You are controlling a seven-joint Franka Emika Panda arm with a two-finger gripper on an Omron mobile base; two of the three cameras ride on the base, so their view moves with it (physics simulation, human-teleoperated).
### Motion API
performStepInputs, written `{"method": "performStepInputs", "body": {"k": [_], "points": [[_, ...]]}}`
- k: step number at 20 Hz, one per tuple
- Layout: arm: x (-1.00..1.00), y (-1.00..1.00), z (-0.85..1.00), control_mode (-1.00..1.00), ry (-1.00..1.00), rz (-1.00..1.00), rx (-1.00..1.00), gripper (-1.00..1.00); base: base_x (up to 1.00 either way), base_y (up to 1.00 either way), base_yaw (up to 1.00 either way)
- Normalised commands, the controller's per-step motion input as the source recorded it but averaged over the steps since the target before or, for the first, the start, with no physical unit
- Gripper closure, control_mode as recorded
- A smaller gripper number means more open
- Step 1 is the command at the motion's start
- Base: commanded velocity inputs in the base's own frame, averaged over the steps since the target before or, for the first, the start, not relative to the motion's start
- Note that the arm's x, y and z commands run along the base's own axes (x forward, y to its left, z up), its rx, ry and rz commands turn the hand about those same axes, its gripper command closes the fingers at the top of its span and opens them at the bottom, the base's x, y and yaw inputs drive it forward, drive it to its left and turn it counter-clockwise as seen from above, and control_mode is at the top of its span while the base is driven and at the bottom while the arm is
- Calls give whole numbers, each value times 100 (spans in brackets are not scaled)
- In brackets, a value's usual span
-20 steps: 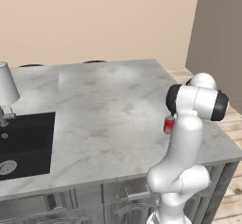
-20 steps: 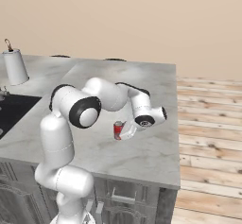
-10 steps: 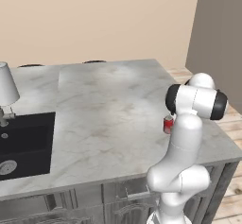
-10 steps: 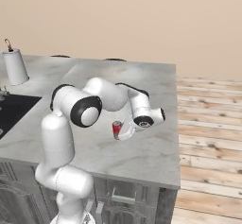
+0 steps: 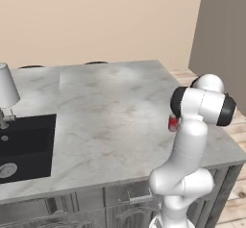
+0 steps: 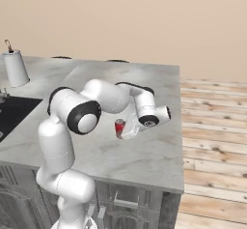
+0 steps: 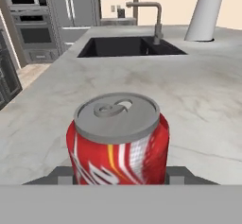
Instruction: Pick the can from the counter and place it in the open cabinet.
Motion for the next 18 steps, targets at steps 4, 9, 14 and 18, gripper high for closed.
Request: {"method": "performStepInputs", "body": {"k": [4, 9, 14, 18], "points": [[-18, 12, 90, -100, 0, 0, 0, 100, 0, 0, 0], [-19, 18, 84, -100, 0, 0, 0, 100, 0, 0, 0], [-19, 27, 53, -100, 0, 0, 0, 100, 0, 0, 0], [0, 12, 4, -100, 0, 0, -1, 100, 0, 0, 0]]}}
